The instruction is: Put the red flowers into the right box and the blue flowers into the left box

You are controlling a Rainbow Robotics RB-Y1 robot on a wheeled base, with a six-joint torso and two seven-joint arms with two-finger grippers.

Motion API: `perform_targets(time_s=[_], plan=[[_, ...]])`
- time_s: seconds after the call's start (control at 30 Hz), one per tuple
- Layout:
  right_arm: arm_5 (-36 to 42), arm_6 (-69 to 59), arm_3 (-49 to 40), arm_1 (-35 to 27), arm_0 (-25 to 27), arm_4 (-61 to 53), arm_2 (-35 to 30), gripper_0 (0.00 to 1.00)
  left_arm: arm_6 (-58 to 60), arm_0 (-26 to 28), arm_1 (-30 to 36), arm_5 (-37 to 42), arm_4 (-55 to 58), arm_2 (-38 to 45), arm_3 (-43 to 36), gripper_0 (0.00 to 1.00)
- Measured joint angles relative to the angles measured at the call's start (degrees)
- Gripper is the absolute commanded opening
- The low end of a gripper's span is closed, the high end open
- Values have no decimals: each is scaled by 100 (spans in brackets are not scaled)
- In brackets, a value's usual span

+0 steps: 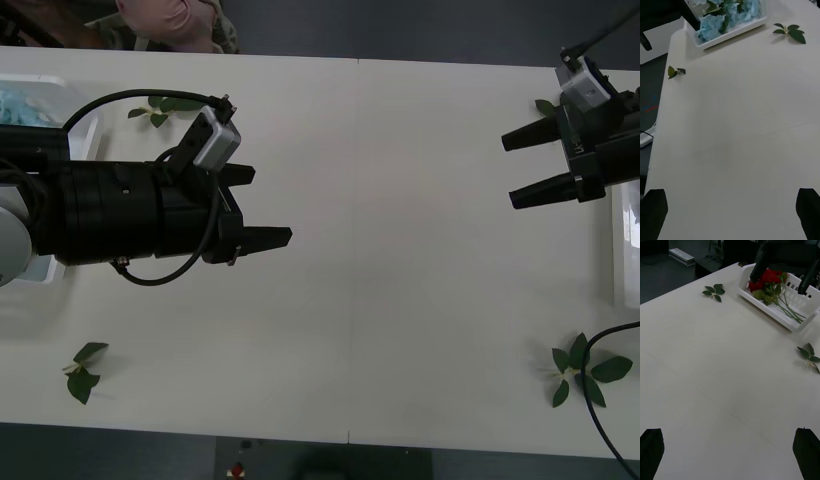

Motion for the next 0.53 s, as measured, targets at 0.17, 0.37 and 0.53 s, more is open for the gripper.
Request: perform_targets(time_s=[0.17, 0.37, 0.53], plan=[[109, 0, 0, 0, 0, 263, -160, 100, 0, 0, 0, 0, 0, 0, 0, 100], [109, 0, 0, 0, 0, 264, -205, 100, 0, 0, 0, 0, 0, 0, 0, 100], [109, 0, 0, 0, 0, 264, -205, 100, 0, 0, 0, 0, 0, 0, 0, 100]])
